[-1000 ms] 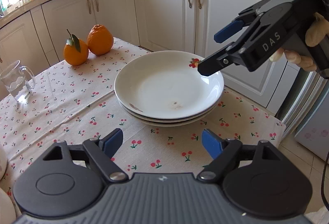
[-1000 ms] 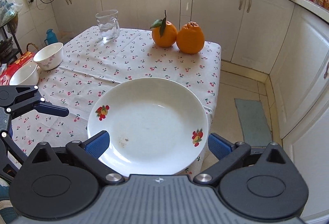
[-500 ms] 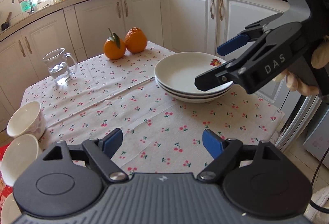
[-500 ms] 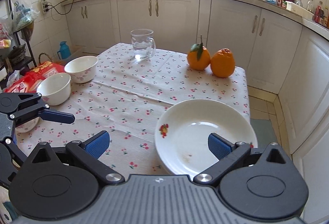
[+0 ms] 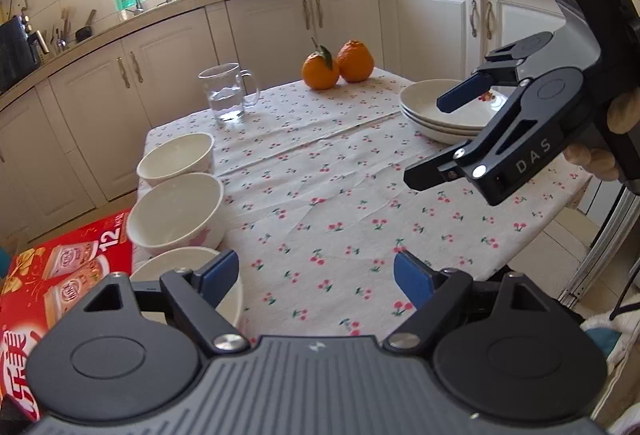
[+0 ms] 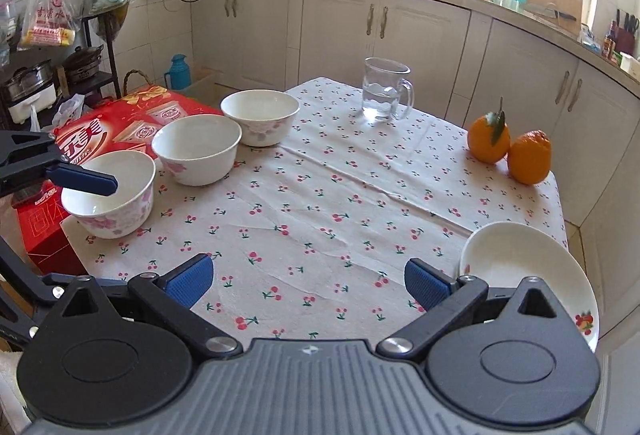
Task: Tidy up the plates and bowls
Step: 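Move the right tool to the rim of a white bowl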
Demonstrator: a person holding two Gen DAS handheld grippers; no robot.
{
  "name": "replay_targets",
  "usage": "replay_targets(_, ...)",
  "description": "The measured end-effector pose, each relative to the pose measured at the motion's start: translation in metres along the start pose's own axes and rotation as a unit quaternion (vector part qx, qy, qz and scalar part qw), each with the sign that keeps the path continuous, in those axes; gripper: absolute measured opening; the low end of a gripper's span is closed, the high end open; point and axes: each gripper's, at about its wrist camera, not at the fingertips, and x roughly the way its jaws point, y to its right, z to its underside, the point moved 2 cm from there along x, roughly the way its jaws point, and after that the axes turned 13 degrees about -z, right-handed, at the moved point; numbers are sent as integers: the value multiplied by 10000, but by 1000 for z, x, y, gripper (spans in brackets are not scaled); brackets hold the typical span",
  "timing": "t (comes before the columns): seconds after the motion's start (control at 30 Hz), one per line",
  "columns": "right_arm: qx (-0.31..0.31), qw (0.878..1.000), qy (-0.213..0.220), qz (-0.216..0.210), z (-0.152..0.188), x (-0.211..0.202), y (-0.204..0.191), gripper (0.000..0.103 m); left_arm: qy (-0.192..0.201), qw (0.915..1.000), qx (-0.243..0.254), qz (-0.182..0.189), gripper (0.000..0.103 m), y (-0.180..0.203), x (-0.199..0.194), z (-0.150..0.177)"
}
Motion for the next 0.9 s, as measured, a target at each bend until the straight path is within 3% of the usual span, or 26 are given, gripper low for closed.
replay_targets(0.43, -411, 9962, -146, -751, -46, 52, -66, 103, -397, 9955, -567, -641, 85, -63, 1, 51)
replay_targets(0.9, -334, 9875, -461, -1469, -70, 111, -93, 100, -586, 9930, -912, -467, 85, -71, 33, 69)
